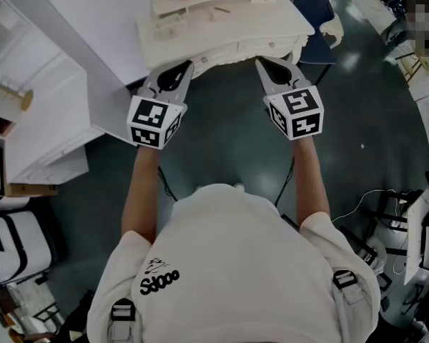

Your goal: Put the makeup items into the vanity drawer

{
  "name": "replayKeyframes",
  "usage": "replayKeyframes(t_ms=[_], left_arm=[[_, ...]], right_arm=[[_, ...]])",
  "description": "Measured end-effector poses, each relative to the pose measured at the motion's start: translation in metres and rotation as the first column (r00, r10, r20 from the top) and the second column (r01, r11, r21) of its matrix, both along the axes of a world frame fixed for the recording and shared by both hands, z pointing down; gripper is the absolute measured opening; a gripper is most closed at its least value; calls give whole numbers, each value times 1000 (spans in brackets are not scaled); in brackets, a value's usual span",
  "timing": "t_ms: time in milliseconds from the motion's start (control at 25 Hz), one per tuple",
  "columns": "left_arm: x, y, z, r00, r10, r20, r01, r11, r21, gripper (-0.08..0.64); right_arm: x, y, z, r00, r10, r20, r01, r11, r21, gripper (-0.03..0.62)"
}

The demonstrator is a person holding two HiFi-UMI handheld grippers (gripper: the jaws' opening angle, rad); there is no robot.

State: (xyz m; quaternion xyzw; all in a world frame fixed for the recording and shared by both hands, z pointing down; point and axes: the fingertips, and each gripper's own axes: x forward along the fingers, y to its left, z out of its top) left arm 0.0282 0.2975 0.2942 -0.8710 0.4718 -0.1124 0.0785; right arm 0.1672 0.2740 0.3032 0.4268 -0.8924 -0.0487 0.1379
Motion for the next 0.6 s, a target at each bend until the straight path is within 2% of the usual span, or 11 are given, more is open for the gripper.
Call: replayKeyframes(t_ms=[360,600], left_arm=[[19,-9,9,999,-39,-28,39,999,-19,18],[37,-12,23,996,-68,-50,66,997,-47,18]], right_arm=[[28,-8,1,999,-16,39,15,1000,19,0],[55,-15,18,999,-26,30,27,1000,-5,0]])
